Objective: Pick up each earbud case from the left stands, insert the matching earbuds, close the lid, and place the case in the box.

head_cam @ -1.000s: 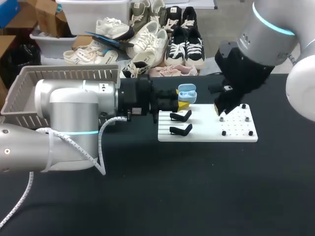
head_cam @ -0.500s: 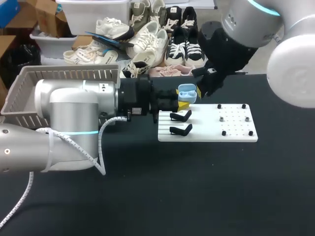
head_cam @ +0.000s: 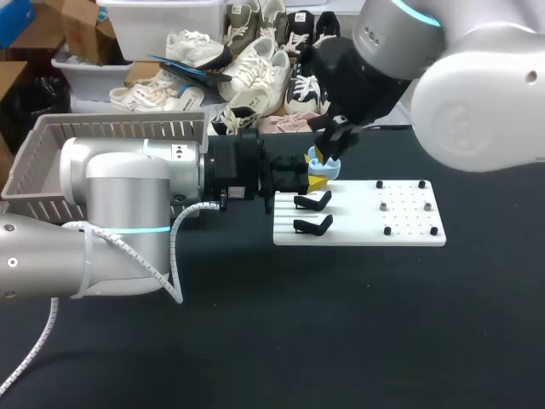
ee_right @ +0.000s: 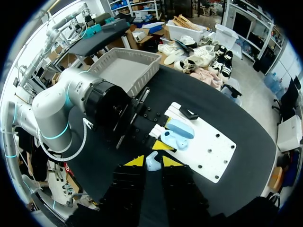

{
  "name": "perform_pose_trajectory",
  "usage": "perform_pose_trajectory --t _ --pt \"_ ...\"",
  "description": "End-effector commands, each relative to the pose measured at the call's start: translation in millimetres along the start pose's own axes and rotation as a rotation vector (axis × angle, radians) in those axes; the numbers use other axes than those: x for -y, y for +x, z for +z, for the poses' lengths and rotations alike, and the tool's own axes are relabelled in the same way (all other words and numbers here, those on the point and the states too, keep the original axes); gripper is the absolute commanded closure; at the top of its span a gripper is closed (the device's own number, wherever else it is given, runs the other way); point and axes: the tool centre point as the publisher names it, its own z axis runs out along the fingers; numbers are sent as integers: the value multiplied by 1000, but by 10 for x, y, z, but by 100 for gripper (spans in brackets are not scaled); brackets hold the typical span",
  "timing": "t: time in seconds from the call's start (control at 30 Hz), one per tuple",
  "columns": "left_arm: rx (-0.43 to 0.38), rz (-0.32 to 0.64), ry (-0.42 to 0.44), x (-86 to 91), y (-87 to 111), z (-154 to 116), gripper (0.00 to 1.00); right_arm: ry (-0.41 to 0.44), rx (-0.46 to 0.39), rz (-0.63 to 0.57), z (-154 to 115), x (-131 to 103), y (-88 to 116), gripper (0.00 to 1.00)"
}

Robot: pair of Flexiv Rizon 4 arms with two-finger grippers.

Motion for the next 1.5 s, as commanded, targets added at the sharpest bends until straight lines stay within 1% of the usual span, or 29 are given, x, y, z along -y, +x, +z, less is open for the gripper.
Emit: perform_pose_trajectory --t 0.03,0.5,1.07,1.5 --pt "3 1 -1 -3 8 2 100 -3 -23 -7 76 15 -114 100" --pt "3 1 -1 -3 8 2 100 42 -69 -30 198 135 -167 100" --pt "3 1 -1 -3 8 2 100 38 -92 -35 313 206 -168 100" --pt "3 1 -1 -3 8 2 100 39 -99 -33 326 245 -196 100"
